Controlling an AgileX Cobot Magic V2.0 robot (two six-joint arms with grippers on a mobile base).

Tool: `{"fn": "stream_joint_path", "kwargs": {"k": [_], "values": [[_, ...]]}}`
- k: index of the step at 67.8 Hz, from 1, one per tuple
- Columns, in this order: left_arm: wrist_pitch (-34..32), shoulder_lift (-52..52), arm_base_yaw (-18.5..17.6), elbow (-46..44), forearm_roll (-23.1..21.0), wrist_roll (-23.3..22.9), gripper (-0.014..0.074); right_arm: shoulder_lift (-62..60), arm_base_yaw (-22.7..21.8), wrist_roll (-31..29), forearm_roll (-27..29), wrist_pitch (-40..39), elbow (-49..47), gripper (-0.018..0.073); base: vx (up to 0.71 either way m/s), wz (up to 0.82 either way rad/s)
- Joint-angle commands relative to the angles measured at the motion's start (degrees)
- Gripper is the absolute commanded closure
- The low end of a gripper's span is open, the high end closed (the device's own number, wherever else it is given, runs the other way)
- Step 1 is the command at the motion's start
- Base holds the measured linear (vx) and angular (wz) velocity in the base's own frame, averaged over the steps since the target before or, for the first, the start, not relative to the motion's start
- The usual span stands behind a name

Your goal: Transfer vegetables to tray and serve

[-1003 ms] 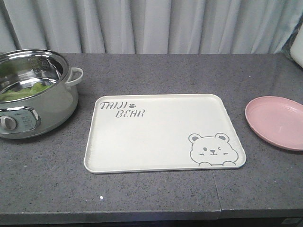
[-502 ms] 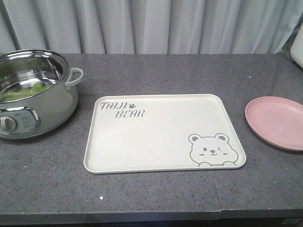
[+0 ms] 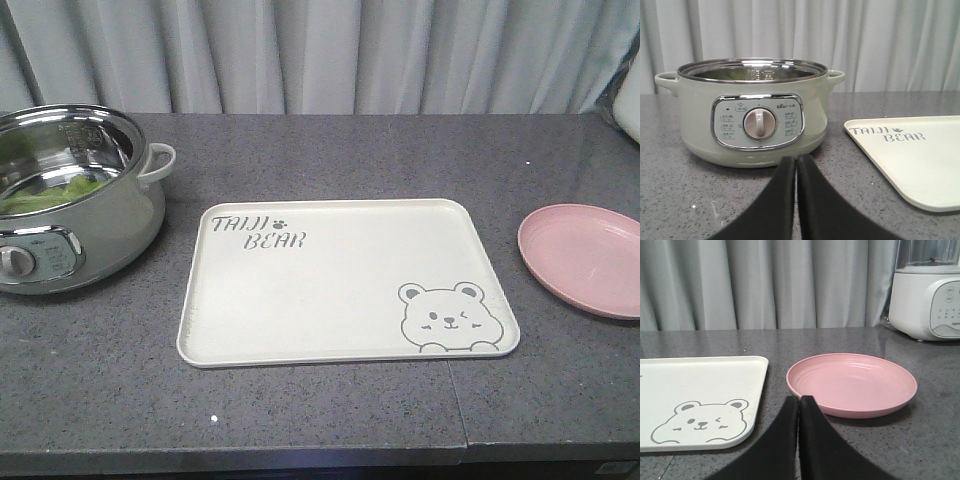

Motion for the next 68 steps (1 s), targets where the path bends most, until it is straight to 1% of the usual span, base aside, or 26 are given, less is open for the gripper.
{"fn": "stream_joint_path", "kwargs": {"k": [1,8,15,20,23,29,35,38,49,55,61,68], "values": [[-4.17,-0.82,0.01,1.53,-0.15,-0.49,0.0602,-0.47,-0.18,-0.42,-0.51,-4.46,0.91,0.0565,0.00,0.00],[-5.73,-0.82,0.01,1.16,-0.15,-0.49,0.0602,-0.47,-0.18,-0.42,-0.56,-5.16,0.86,0.0565,0.00,0.00],[-7.69,-0.82,0.01,0.78,-0.21,-0.76,0.0602,-0.47,-0.18,-1.23,-2.70,-6.64,0.54,0.0565,0.00,0.00],[-6.88,-0.76,0.01,-1.44,-0.21,-2.12,0.0602,-0.15,-0.18,-1.23,-3.86,-5.11,-1.09,0.0565,0.00,0.00],[-5.25,-0.63,0.01,-3.69,-0.21,-2.39,0.0602,0.60,-0.18,-1.23,-3.86,-3.49,-3.21,0.0565,0.00,0.00],[0.25,1.05,0.01,-9.56,-0.14,-1.90,0.0602,3.16,-0.18,-1.28,-3.86,0.91,-8.09,0.0565,0.00,0.00],[5.98,4.85,0.01,-16.59,0.19,-1.90,0.0602,7.13,-0.18,-2.22,-3.86,5.32,-13.74,0.0565,0.00,0.00],[8.75,7.58,0.01,-20.92,1.18,-1.86,0.0602,9.44,-0.18,-3.34,-3.69,7.46,-16.75,0.0565,0.00,0.00],[19.25,18.13,0.01,-35.07,5.79,-1.71,0.0602,19.09,-0.18,-3.34,-3.49,13.17,-28.38,0.0565,0.00,0.00],[25.01,24.49,0.01,-42.35,5.96,-1.71,0.0602,24.49,-0.18,-3.34,-3.49,15.35,-33.91,0.0565,0.00,0.00],[28.15,29.71,0.01,-47.14,5.96,-1.71,0.0602,29.03,-0.18,-3.34,-3.49,16.17,-37.43,0.0565,0.00,0.00],[29.08,34.66,0.01,-49.69,5.78,-1.71,0.0602,33.74,-0.18,-3.34,-3.23,17.40,-39.50,0.0565,0.00,0.00]]}}
